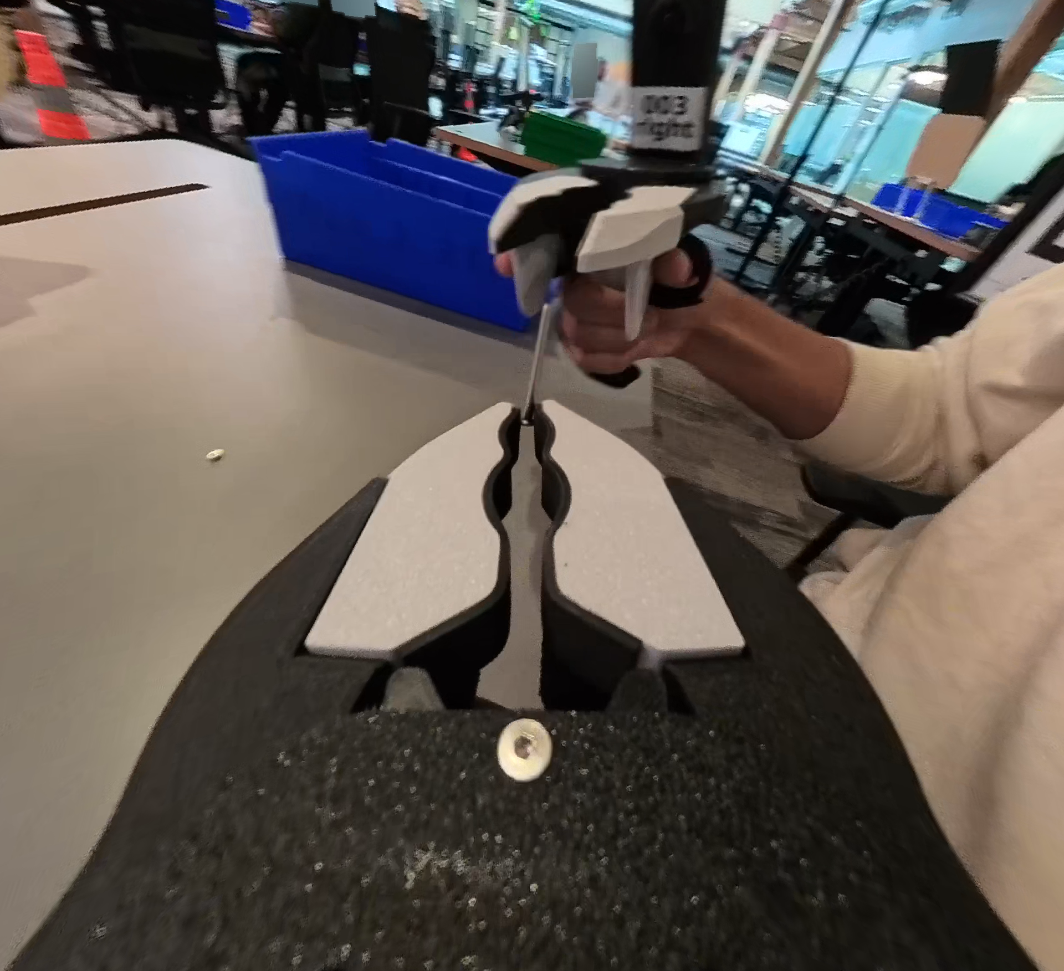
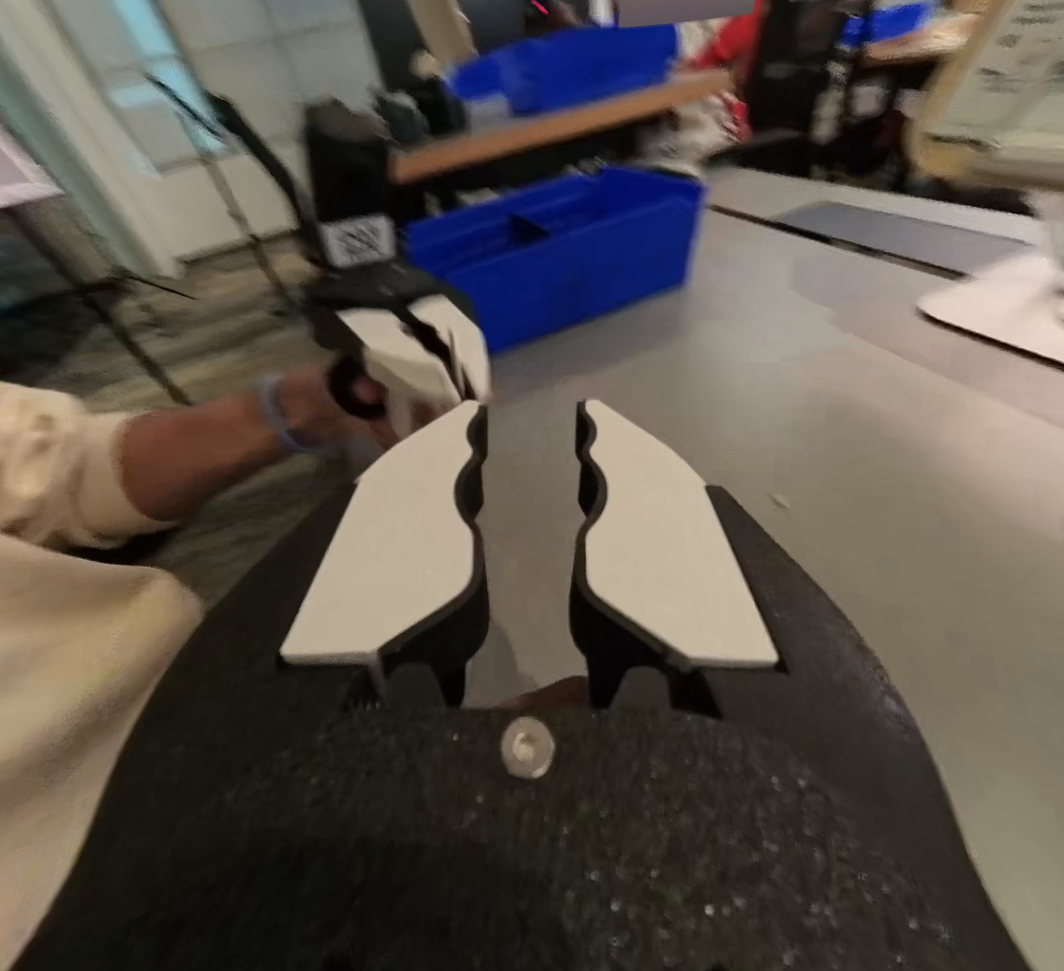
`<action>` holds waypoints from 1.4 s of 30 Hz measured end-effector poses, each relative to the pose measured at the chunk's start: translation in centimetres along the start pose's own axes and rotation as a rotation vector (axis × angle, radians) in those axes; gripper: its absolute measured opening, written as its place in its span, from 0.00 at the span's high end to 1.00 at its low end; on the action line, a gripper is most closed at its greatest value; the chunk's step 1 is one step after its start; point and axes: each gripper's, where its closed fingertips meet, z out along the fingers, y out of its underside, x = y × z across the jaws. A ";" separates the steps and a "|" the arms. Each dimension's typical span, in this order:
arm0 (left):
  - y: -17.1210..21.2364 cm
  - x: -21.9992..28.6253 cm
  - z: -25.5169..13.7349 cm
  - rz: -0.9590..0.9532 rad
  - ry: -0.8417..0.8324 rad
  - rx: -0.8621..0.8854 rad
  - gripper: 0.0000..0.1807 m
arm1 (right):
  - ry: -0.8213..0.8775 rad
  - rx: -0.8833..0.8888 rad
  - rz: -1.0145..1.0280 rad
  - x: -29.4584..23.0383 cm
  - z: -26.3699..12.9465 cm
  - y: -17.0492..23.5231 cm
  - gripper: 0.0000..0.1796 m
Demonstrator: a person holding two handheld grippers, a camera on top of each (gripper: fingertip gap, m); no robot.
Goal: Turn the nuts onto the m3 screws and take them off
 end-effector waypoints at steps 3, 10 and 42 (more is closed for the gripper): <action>0.5 -3.3 -1.8 0.036 -0.247 0.034 0.98 | 0.301 -0.234 -0.038 2.7 -2.4 4.5 0.86; 1.1 -5.7 -4.6 0.053 -0.572 0.083 0.98 | 0.440 -0.433 -0.046 3.4 -2.5 8.4 0.74; 0.7 -5.0 -5.0 -0.015 -0.434 0.189 0.98 | 0.120 -0.741 -0.178 15.2 8.5 11.2 0.91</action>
